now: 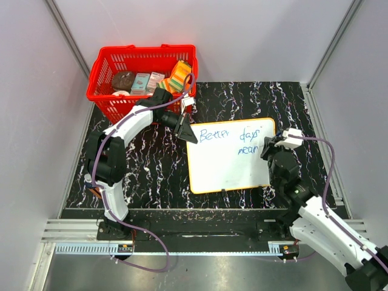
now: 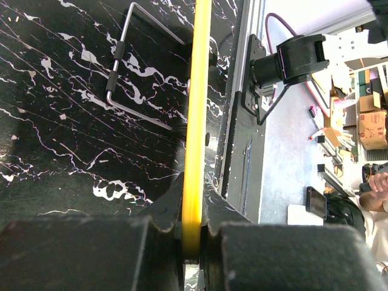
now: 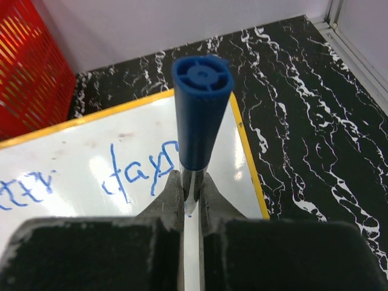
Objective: Write a sentence on the whiteboard
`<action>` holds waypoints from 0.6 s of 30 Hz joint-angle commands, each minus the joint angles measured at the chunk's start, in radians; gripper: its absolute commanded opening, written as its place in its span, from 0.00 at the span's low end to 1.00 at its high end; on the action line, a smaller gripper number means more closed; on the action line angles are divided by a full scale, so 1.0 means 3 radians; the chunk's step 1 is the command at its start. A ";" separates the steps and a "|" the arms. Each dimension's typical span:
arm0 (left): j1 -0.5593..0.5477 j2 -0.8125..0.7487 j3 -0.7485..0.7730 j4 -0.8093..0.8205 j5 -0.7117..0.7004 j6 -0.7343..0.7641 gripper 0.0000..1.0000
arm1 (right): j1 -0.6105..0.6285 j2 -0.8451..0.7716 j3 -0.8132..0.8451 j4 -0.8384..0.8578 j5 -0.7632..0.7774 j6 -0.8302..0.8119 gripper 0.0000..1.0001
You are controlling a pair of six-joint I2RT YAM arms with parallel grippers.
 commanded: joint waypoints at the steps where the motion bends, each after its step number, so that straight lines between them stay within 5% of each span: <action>1: -0.0030 -0.0127 0.0078 0.0148 -0.0692 0.0332 0.00 | -0.0021 -0.0370 0.0253 -0.0134 -0.0056 0.0047 0.00; 18: -0.0035 0.0031 0.0144 0.0143 -0.0820 0.0352 0.00 | -0.0021 -0.0744 0.0360 -0.0457 -0.0199 0.0159 0.00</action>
